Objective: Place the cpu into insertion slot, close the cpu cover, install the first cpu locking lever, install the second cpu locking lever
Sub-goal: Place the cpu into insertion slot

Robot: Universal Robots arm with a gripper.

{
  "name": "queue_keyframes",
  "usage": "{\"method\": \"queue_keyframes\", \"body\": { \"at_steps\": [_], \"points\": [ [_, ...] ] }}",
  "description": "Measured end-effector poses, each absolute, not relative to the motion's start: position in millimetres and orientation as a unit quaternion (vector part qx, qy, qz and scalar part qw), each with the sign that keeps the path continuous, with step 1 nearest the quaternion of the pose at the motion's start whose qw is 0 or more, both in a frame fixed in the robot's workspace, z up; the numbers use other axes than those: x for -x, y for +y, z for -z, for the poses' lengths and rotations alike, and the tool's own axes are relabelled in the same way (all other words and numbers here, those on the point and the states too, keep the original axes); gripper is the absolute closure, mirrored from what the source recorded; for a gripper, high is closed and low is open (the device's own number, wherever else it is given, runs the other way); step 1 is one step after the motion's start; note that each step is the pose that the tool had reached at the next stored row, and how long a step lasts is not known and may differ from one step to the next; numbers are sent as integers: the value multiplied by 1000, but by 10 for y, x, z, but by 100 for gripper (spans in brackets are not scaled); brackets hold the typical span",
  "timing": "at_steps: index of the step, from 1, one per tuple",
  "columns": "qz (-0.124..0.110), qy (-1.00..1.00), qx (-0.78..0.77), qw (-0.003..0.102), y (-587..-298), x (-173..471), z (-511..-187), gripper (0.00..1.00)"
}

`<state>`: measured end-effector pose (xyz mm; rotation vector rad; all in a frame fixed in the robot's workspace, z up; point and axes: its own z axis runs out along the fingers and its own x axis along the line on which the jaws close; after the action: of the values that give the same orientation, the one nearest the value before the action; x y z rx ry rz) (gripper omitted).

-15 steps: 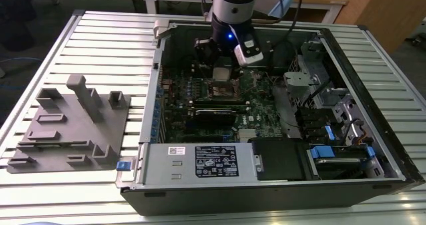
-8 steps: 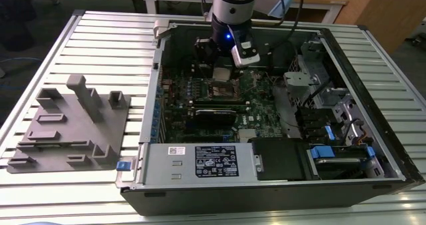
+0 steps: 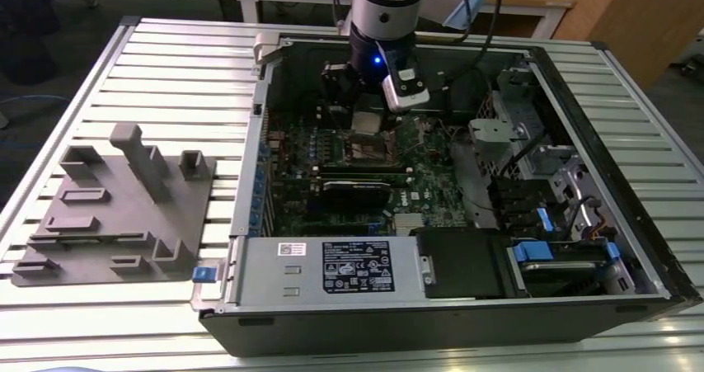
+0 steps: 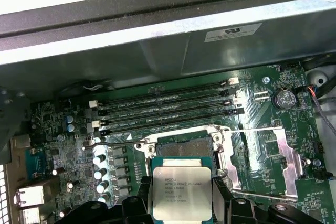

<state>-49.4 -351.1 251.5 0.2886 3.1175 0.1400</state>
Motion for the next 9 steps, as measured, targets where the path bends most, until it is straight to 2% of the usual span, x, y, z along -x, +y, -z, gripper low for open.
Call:
{"method": "queue_keyframes", "body": {
  "at_steps": [9],
  "points": [
    [-45,992,-114,5,-3511,494,-2512,46]
  ]
}}
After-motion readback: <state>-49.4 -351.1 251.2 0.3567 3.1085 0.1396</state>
